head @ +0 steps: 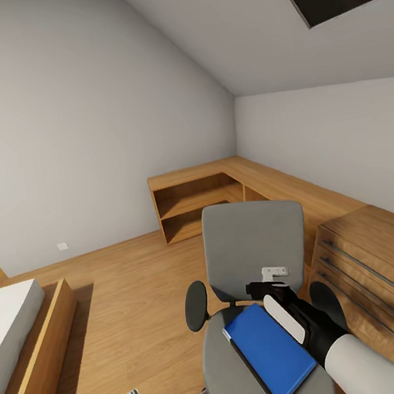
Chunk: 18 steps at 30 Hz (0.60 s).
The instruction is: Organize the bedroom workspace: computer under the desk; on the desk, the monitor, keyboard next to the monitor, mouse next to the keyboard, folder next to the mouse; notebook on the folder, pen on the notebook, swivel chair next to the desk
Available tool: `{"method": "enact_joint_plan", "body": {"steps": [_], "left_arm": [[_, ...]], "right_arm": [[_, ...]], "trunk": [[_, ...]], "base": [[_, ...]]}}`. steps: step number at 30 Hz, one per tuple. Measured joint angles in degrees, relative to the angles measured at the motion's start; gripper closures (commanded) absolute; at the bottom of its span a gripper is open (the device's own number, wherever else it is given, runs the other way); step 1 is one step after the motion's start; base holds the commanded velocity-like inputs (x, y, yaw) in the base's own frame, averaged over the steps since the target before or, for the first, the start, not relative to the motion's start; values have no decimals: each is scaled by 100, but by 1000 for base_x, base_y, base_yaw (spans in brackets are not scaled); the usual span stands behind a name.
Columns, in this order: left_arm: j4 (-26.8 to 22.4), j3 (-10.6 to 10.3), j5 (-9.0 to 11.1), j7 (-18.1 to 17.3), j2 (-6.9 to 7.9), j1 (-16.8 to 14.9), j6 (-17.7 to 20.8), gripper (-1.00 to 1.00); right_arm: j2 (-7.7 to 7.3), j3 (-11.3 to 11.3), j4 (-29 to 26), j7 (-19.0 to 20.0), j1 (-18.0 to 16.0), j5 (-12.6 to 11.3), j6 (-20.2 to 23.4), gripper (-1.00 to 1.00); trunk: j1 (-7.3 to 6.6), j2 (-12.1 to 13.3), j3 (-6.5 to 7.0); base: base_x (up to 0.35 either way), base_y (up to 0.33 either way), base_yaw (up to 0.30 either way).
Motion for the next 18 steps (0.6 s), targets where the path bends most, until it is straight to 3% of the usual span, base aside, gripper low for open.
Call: {"method": "enact_joint_plan", "body": {"steps": [18], "left_arm": [[3, 1, -1, 0, 0, 0, 0, -100]], "right_arm": [[-1, -2, 0, -5, 0, -8, -2, -100]], "trunk": [[396, -722, -323]], "base": [[0, 0, 0]]}}
